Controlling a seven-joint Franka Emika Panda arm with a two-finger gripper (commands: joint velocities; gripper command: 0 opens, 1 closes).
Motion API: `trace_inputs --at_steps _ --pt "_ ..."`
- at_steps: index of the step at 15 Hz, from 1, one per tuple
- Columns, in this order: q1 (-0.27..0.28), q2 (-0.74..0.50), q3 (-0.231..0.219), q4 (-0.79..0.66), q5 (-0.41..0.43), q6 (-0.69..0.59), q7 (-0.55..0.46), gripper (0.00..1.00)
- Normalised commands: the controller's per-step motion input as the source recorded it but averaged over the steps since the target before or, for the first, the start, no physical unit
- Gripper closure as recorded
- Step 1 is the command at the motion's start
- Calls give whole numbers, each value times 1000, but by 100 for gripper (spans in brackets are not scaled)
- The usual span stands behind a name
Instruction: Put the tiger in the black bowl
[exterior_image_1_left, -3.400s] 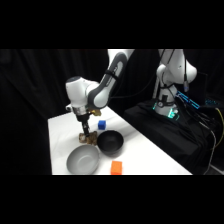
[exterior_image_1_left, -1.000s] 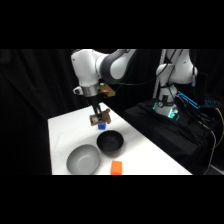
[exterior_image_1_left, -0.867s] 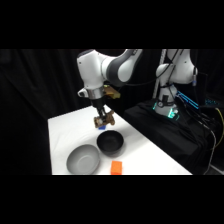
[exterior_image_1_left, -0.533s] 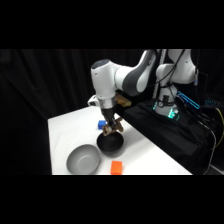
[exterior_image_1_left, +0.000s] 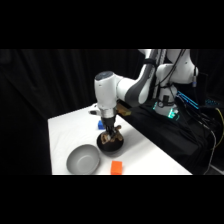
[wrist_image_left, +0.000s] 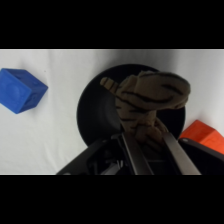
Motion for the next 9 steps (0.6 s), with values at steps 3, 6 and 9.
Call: trace_inputs --at_steps 3,6,9 --pt "-64 149 -23 207 1 71 -132 22" --pt "-48 -56 -13 155 17 -100 -134 1" --pt "-35 -187 1 155 30 -339 -138 0"
